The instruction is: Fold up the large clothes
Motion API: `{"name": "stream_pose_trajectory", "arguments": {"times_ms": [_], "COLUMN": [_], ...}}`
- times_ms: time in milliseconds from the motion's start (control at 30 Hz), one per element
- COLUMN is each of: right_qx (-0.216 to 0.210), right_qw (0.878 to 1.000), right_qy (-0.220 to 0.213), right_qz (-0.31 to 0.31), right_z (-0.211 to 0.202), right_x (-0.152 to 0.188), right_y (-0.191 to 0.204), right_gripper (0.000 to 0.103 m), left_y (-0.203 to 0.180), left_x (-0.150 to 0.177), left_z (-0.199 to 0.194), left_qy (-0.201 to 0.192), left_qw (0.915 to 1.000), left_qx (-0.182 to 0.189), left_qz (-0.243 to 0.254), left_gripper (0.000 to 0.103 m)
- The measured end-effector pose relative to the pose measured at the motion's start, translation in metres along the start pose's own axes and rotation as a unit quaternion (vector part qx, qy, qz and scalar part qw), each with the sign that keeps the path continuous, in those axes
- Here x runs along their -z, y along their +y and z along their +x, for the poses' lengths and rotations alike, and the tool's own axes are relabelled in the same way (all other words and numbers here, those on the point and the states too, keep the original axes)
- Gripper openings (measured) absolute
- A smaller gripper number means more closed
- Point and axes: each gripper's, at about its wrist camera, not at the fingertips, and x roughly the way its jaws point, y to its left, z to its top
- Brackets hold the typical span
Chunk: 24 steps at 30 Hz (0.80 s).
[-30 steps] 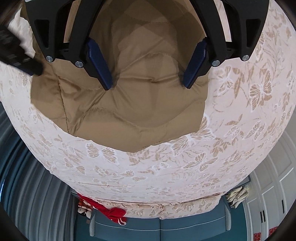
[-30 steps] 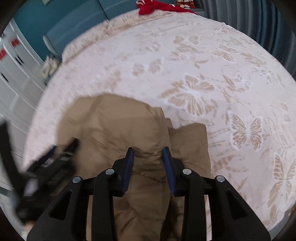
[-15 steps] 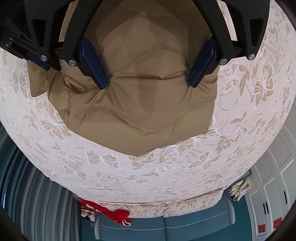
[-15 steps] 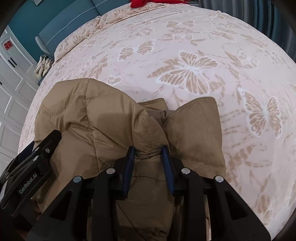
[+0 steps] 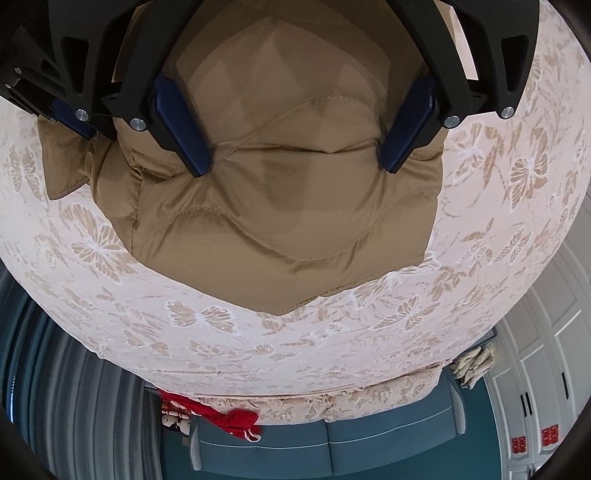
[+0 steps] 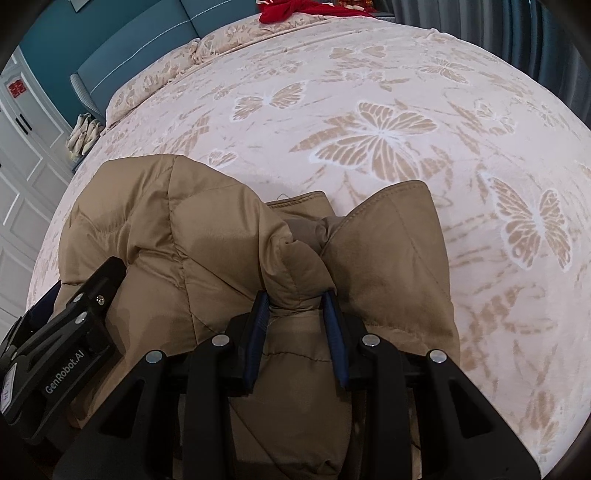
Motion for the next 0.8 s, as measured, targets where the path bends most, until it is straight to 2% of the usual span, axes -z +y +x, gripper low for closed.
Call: {"name": "stream_pose_trajectory", "arguments": {"times_ms": [533, 600, 700, 767, 800], "right_qx": [0.003, 0.004, -0.009, -0.004, 0.006], "right_qw": [1.0, 1.0, 0.999, 1.0, 0.999], "right_qy": [-0.024, -0.025, -0.03, -0.026, -0.032], "right_qz": [0.002, 0.001, 0.004, 0.014, 0.024], "right_z": [0.002, 0.001, -0.005, -0.015, -0.029], "right_x": [0.004, 0.004, 0.004, 0.0, -0.001], "right_y": [-0.001, -0.001, -0.004, -0.007, -0.011], "right_gripper": [0.028, 0.029, 0.031, 0.045, 0.045], "left_y": [-0.006, -0.002, 0.012, 0.027, 0.038], "left_x": [0.005, 0.004, 0.002, 0.001, 0.002], "left_z": [0.005, 0.004, -0.008, -0.027, -0.039], "left_qy": [-0.014, -0.009, 0.006, 0.015, 0.014], "left_qw": [0.9999, 1.0, 0.9992, 0.9977, 0.9974], "left_qx": [-0.009, 0.0, 0.038, 0.066, 0.07], "left_qz": [0.003, 0.001, -0.003, -0.007, -0.015], "left_gripper": [0.094, 0.094, 0.093, 0.094, 0.094]}}
